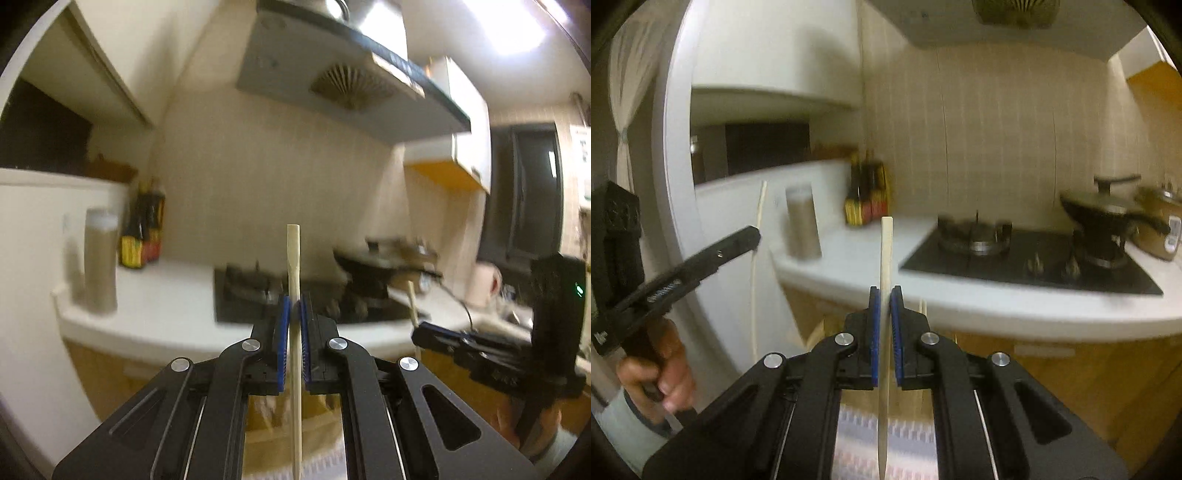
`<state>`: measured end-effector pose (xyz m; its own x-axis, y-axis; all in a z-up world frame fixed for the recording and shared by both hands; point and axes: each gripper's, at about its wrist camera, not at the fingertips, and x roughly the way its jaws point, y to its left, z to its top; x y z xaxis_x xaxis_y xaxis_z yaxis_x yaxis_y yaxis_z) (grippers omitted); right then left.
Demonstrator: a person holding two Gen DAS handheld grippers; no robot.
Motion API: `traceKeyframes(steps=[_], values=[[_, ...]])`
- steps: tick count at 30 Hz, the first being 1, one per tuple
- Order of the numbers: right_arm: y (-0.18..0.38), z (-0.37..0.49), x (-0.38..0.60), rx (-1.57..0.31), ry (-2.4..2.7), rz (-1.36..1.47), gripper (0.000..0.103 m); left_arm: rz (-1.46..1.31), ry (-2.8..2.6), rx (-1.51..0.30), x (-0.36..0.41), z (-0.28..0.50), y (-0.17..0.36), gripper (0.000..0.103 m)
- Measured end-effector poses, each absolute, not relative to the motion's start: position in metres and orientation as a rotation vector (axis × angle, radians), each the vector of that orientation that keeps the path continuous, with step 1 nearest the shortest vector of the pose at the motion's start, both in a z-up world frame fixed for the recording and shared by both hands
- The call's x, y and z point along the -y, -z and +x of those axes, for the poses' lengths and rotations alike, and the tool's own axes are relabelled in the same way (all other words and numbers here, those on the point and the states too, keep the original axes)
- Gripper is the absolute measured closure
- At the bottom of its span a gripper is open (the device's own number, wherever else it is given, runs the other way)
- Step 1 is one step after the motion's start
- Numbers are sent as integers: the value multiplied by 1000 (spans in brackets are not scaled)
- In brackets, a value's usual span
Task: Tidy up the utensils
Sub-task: 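Lift both chopsticks and drop them into the basket by opening both tools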
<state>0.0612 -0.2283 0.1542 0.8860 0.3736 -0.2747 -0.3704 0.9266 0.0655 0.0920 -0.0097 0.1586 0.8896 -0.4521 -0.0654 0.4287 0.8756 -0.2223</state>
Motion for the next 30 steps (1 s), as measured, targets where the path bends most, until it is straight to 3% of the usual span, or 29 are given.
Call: traceKeyframes(steps=[8, 17, 30], values=[[-155, 98, 233, -112, -323, 35, 98, -223, 373, 15, 24, 130, -151, 99], [-123, 128, 239, -54, -289, 64, 98, -199, 297, 24, 23, 154, -110, 99], [-112, 146, 240, -28, -261, 82, 98, -195, 282, 21, 21, 167, -95, 99]])
